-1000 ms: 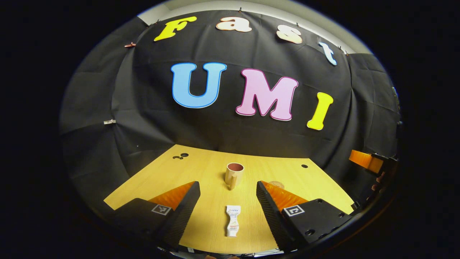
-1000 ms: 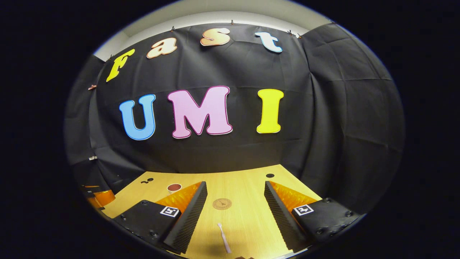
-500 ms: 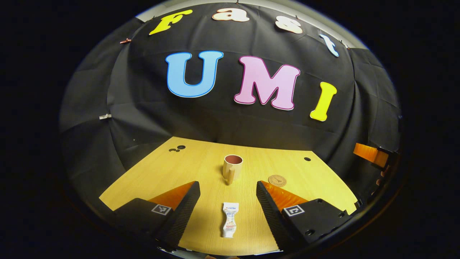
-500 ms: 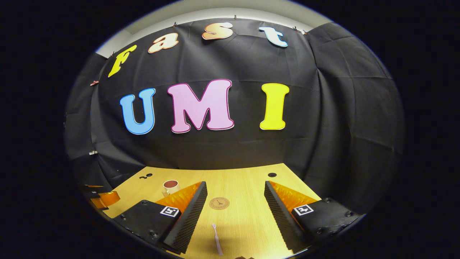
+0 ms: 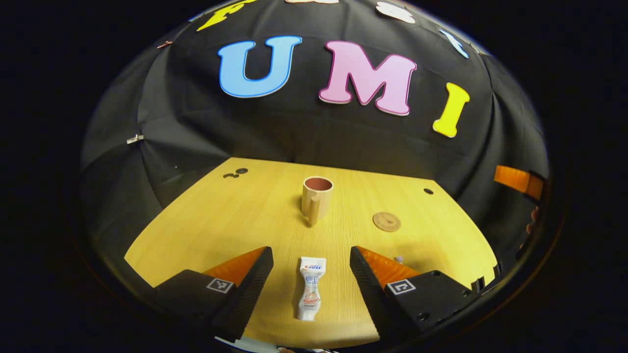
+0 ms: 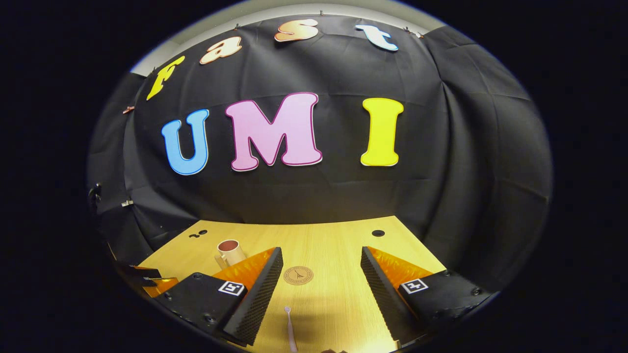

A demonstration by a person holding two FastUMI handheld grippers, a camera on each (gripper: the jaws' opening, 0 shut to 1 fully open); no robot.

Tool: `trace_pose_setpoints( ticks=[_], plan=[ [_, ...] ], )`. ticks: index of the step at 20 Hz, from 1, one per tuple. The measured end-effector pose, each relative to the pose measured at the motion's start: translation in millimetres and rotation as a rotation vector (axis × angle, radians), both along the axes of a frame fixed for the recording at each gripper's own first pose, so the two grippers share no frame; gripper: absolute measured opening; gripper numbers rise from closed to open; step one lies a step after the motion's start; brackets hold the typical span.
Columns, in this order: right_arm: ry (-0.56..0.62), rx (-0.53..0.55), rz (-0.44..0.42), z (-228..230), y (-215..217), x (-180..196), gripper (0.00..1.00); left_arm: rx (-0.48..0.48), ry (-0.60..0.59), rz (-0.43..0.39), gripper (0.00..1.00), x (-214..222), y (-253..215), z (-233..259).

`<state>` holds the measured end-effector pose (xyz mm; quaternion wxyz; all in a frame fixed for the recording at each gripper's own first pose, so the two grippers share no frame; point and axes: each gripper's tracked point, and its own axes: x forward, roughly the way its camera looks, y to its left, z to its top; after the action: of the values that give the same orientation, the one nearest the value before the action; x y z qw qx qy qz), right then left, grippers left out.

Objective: Put the toothbrush and toothpaste on the desktop into the cup, then pick up the cup and place it on the coaster on the desktop.

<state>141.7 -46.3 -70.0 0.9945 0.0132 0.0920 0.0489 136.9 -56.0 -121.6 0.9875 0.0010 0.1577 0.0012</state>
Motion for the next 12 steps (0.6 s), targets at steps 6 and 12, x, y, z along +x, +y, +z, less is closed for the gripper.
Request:
trace_pose_setpoints(
  ticks=[6, 12],
  plan=[
    [0.064, 0.01, 0.037, -22.7, -1.0, 27.7, 0.98, 0.061, 0.161, -0.024, 0.98, 27.7, -0.4, -69.1],
    [0.11, 0.005, 0.053, -40.7, -6.0, 39.6, 0.98, 0.045, 0.271, -0.013, 0.98, 44.8, -2.7, -115.5]
  ],
)
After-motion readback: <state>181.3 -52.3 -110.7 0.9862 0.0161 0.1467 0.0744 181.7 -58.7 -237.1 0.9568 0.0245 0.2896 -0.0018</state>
